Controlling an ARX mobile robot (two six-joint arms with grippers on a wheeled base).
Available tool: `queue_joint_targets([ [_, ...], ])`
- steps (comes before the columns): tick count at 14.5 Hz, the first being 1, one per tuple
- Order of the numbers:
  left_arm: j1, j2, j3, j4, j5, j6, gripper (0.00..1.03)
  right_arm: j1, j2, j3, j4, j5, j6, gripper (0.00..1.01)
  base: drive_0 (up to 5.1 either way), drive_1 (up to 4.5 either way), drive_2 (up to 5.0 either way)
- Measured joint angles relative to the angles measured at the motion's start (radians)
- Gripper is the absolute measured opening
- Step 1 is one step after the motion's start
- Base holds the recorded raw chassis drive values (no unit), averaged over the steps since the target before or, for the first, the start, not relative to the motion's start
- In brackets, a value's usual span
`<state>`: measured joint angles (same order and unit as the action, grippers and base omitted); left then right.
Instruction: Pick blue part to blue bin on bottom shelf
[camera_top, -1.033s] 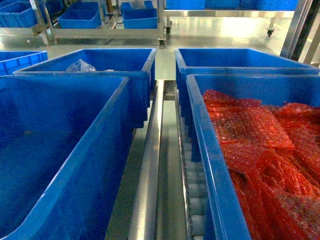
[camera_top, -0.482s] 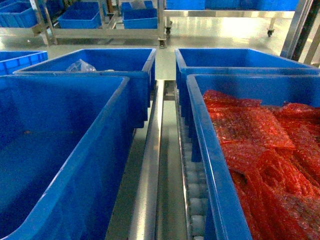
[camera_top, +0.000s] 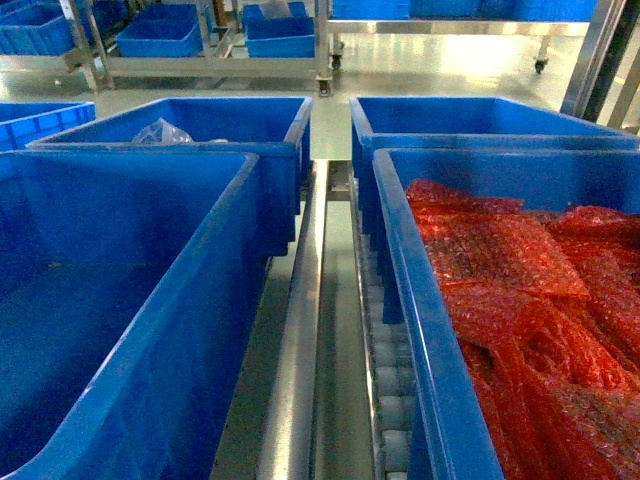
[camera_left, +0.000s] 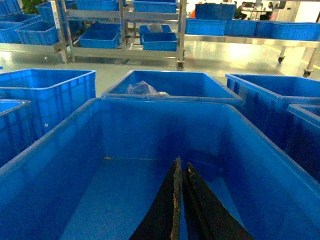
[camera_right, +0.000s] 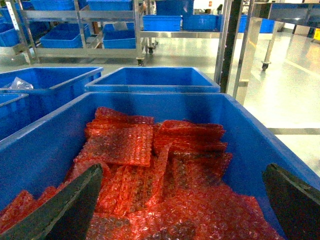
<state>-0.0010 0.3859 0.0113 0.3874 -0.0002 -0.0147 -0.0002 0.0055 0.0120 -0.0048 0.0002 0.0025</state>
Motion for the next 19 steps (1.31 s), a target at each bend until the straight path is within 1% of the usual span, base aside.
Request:
queue_joint_targets([
  [5, 0.000, -0.131, 0.000, -0.132, 0.000, 0.000, 0.02, 0.000, 0.000, 0.000, 0.000, 0.000, 0.000, 0.98, 0.0, 0.00, 0.0],
  [10, 0.000, -0.208, 0.000, -0.209, 0.000, 0.000, 0.02, 0.000, 0.000, 0.000, 0.000, 0.000, 0.000, 0.98, 0.0, 0.00, 0.0],
  [11, 0.000, -0.232, 0.000, -0.244, 0.000, 0.000, 0.02, 0.000, 0.000, 0.000, 0.000, 0.000, 0.000, 0.98, 0.0, 0.00, 0.0],
  [12, 0.000, -0.352, 0.000, -0.401, 0.002, 0.000, 0.02, 0.000, 0.000, 0.000, -0.001, 0.000, 0.000, 0.98, 0.0, 0.00, 0.0],
  [13, 0.000, -0.375, 0.001, -0.373, 0.002, 0.001, 0.02, 0.000, 0.000, 0.000, 0.000, 0.000, 0.000, 0.98, 0.0, 0.00, 0.0],
  [14, 0.000, -0.375, 0.001, -0.398, 0.003, 0.002, 0.02, 0.000, 0.000, 0.000, -0.003, 0.002, 0.000, 0.98, 0.0, 0.00, 0.0],
  [15, 0.000, -0.375, 0.001, -0.393, 0.000, 0.002, 0.02, 0.000, 0.000, 0.000, 0.001, 0.000, 0.000, 0.98, 0.0, 0.00, 0.0],
  [16, 0.000, -0.375, 0.001, -0.393, 0.000, 0.002, 0.05, 0.000, 0.000, 0.000, 0.000, 0.000, 0.000, 0.98, 0.0, 0.00, 0.0],
  [18, 0.000, -0.375, 0.001, -0.393, 0.000, 0.002, 0.30, 0.000, 0.000, 0.000, 0.000, 0.000, 0.000, 0.98, 0.0, 0.00, 0.0],
  [19, 0.000, -0.375, 0.001, -0.393, 0.000, 0.002, 0.41, 0.000, 0.000, 0.000, 0.000, 0.000, 0.000, 0.98, 0.0, 0.00, 0.0],
])
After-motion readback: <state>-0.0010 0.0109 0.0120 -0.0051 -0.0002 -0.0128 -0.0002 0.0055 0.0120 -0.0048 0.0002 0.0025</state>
